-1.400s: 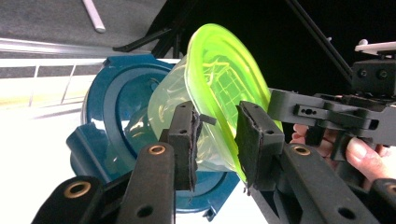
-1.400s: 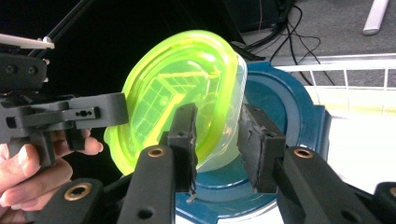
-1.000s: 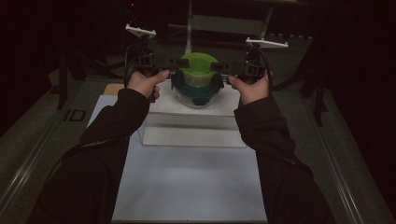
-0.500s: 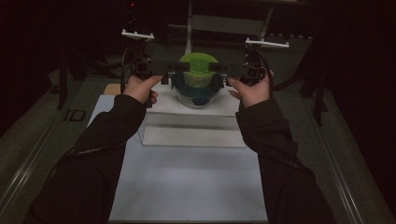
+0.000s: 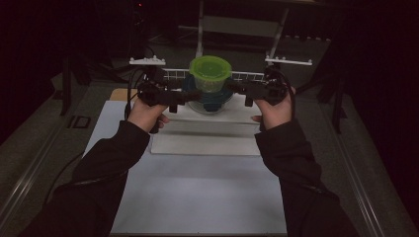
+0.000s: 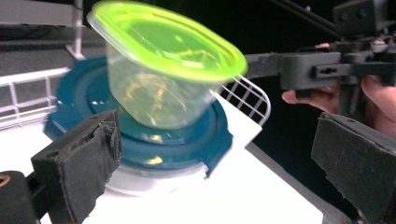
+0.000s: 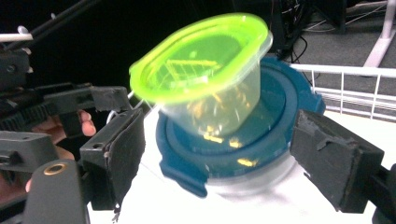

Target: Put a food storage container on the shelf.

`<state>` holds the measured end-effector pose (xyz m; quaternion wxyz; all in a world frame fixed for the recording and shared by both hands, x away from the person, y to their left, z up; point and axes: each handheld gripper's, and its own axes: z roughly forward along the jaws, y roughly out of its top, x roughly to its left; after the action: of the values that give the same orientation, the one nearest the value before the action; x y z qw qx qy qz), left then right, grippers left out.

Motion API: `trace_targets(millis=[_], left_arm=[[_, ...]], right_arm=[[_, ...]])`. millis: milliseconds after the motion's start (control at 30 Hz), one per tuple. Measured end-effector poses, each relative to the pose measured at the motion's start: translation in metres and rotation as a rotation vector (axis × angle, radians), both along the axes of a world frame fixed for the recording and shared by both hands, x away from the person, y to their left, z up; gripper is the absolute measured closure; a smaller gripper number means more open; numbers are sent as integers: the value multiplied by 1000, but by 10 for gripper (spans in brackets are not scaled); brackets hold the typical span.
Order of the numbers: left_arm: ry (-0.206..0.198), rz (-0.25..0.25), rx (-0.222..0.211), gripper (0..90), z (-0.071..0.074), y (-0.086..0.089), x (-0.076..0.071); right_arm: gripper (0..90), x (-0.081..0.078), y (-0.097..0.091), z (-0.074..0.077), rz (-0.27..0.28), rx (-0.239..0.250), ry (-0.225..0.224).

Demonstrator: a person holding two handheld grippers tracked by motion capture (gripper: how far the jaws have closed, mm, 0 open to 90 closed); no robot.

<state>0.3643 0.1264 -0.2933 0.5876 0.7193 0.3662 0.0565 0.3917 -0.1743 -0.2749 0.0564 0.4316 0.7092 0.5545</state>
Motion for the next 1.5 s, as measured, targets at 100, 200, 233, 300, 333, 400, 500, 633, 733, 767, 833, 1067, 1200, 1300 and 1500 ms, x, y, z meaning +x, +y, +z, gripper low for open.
trace_targets(millis=[100,200,233,300,333,400,500,633,733,767,833,1067,1200,1300,1500], left_arm=[[-2,-20,1,16,-7,0,-10],[-10,-31,2,15,-16,1,-19],[-10,-33,2,15,-19,2,-22],[-22,-36,10,16,-25,3,-27],[-24,-34,12,16,-28,3,-30],[-25,-44,15,16,-34,2,-35],[-42,-63,37,16,-44,-2,-45],[-57,-93,67,16,-59,-9,-58],[-64,-111,74,16,-67,-13,-64],[-64,-119,85,16,-70,-15,-66],[-62,-138,86,16,-80,-19,-72],[-62,-172,123,16,-106,-28,-86],[-52,-189,125,16,-118,-32,-93],[-53,-211,134,16,-128,-34,-97],[-36,-232,135,16,-147,-39,-104]], right_arm=[[177,-8,-2,-8,12,-10,-5],[178,-16,-3,-17,27,-15,-10],[178,-19,-3,-21,34,-17,-11],[179,-25,-3,-29,47,-23,-13],[178,-27,-2,-33,56,-29,-13],[178,-33,-2,-41,65,-29,-14],[178,-40,-3,-54,82,-36,-21],[178,-49,-4,-71,100,-49,-20],[178,-52,-5,-79,109,-57,-20],[177,-54,-5,-83,114,-59,-22],[178,-58,-6,-90,119,-64,-25],[177,-71,-8,-119,142,-70,-30],[177,-78,-10,-136,148,-60,-16],[177,-83,-11,-150,174,-52,-8],[176,-88,-13,-174,184,-67,28]])
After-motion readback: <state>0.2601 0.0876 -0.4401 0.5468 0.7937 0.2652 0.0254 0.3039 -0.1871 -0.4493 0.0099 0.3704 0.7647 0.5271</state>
